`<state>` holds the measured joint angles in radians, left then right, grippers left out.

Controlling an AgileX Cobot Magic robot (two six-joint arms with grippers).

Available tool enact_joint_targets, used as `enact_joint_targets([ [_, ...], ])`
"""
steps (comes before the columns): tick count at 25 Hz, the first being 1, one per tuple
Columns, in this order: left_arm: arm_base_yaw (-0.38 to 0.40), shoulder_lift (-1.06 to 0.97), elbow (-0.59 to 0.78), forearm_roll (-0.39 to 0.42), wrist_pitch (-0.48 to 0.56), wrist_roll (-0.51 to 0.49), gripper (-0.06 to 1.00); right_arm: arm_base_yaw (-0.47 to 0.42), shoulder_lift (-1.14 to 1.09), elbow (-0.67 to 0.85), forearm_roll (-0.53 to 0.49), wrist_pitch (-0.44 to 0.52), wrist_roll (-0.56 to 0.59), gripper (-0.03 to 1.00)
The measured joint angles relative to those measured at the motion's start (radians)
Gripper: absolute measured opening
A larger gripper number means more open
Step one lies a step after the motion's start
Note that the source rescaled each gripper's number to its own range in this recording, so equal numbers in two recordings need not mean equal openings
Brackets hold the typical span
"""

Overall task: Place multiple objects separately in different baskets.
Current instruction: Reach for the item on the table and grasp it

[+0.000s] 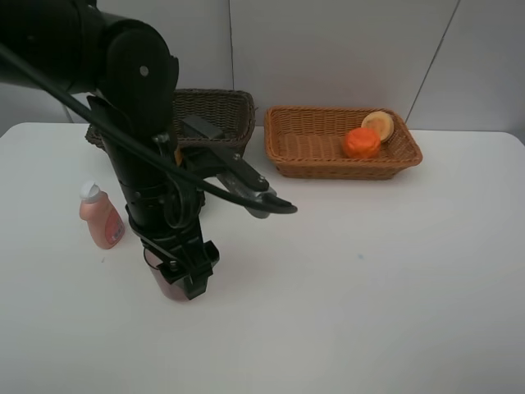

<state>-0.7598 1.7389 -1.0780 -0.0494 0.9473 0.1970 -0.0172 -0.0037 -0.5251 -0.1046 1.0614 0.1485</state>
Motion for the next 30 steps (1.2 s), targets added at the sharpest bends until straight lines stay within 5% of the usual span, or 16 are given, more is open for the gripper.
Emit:
enact_joint_targets([
  [20, -0.009, 0.085, 0.023, 0.0, -0.075, 0.0, 1.0, 0.0, 0.0, 0.0, 0.0, 0.0, 0.0, 0.94],
  [30, -0.047, 0.094, 0.024, 0.084, -0.11, -0.013, 1.0, 0.0, 0.0, 0.0, 0.0, 0.0, 0.0, 0.94],
])
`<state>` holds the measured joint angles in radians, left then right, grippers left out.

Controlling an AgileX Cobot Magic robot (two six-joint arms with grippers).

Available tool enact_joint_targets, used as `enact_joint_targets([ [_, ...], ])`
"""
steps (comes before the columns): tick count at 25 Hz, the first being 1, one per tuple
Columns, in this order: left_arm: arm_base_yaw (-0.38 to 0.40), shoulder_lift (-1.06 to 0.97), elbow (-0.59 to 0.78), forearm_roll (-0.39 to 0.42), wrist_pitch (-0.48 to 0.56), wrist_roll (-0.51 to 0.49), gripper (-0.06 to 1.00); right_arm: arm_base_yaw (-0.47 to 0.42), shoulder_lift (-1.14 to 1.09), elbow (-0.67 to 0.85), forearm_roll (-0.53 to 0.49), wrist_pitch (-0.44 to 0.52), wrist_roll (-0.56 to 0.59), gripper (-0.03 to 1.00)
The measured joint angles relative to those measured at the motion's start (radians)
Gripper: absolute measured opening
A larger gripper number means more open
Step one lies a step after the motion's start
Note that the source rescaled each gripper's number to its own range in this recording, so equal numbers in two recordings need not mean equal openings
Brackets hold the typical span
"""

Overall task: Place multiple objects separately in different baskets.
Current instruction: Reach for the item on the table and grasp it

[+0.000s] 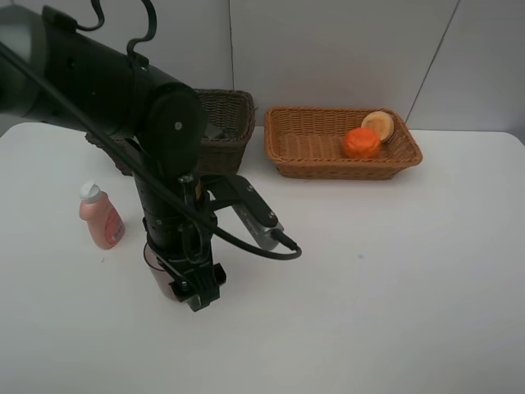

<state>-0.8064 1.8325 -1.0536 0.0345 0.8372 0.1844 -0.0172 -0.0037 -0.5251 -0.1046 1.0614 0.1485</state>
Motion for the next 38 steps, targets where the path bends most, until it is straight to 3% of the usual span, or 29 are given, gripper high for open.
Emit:
enact_joint_targets([
  [11, -0.009, 0.001, 0.017, 0.044, -0.02, -0.014, 1.0, 0.0, 0.0, 0.0, 0.0, 0.0, 0.0, 0.94],
  [38, -0.04, 0.035, 0.068, 0.053, -0.118, -0.014, 1.0, 0.0, 0.0, 0.0, 0.0, 0.0, 0.0, 0.94],
])
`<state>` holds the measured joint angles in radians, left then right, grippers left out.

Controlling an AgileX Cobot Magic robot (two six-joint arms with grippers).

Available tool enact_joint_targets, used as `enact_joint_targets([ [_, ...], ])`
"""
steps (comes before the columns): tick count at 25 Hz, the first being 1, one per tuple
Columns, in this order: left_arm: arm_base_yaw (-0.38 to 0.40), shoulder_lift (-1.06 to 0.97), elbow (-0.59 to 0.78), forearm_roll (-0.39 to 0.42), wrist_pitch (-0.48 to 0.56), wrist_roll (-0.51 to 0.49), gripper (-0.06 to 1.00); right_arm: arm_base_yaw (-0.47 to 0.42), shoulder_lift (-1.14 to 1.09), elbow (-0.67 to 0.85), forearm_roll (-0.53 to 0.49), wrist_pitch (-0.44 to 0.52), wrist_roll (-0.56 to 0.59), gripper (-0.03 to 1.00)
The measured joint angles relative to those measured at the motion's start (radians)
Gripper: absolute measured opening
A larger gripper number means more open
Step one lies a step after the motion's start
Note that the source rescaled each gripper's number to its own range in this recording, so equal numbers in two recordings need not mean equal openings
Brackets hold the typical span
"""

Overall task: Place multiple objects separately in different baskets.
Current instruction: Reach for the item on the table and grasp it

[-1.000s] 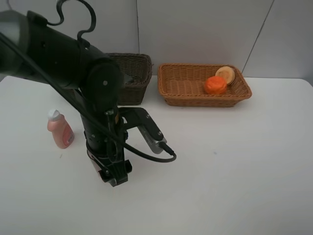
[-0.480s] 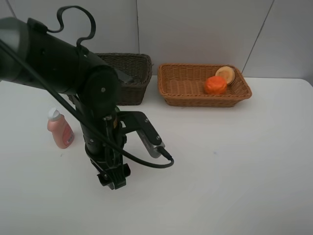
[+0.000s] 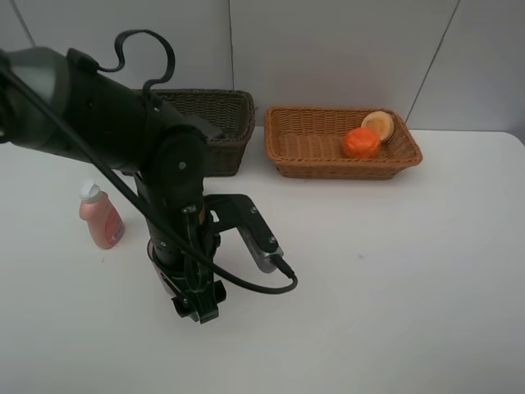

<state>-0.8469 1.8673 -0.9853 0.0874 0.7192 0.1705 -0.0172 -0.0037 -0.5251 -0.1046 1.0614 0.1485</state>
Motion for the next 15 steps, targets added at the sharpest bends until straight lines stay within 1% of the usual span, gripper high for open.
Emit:
enact_joint_targets([
  [15, -0.005, 0.003, 0.0, -0.007, -0.016, 0.0, 1.0, 0.0, 0.0, 0.0, 0.0, 0.0, 0.0, 0.94],
])
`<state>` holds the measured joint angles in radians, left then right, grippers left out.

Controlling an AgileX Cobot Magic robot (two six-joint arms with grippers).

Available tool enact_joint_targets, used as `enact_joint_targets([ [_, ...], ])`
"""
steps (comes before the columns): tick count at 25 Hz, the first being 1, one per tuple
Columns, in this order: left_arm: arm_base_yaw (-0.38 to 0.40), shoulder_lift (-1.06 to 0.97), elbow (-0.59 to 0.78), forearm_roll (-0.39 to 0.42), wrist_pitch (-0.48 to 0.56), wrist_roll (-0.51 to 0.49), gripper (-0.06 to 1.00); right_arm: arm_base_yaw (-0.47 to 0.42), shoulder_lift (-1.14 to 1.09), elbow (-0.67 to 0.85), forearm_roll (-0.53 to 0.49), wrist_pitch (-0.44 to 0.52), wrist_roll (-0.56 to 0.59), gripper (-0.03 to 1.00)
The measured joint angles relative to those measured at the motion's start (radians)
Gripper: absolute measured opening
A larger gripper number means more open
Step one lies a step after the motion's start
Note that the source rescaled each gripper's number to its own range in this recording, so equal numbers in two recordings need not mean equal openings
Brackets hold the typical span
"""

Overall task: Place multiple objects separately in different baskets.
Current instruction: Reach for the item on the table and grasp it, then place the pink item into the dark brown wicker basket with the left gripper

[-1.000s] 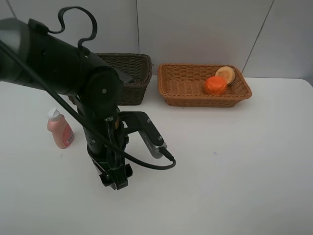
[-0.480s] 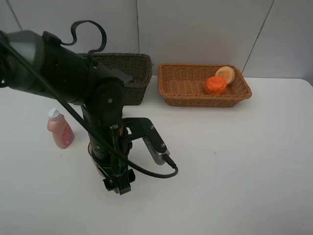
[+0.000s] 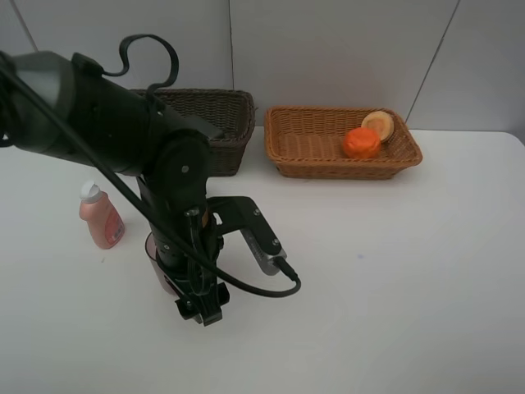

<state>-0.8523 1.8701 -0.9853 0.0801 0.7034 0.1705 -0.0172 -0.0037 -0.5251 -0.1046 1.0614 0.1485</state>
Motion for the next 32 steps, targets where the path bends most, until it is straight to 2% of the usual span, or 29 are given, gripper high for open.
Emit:
enact_joint_targets([
  [6, 0.0, 0.001, 0.0, 0.0, -0.003, 0.0, 1.0, 0.0, 0.0, 0.0, 0.0, 0.0, 0.0, 0.94],
  [9, 0.0, 0.002, 0.0, 0.0, -0.007, 0.0, 0.93, 0.0, 0.0, 0.0, 0.0, 0.0, 0.0, 0.94],
  [11, 0.0, 0.002, 0.0, 0.001, -0.009, 0.0, 0.74, 0.0, 0.0, 0.0, 0.0, 0.0, 0.0, 0.94],
  [13, 0.0, 0.002, 0.0, 0.002, -0.01, 0.0, 0.44, 0.0, 0.0, 0.0, 0.0, 0.0, 0.0, 0.94],
  [15, 0.0, 0.002, 0.0, 0.003, -0.01, 0.0, 0.08, 0.0, 0.0, 0.0, 0.0, 0.0, 0.0, 0.94],
  [16, 0.0, 0.002, 0.0, 0.005, -0.01, 0.0, 0.01, 0.0, 0.0, 0.0, 0.0, 0.0, 0.0, 0.94],
  [32, 0.0, 0.002, 0.0, 0.005, -0.01, -0.005, 0.0, 0.0, 0.0, 0.0, 0.0, 0.0, 0.0, 0.94],
])
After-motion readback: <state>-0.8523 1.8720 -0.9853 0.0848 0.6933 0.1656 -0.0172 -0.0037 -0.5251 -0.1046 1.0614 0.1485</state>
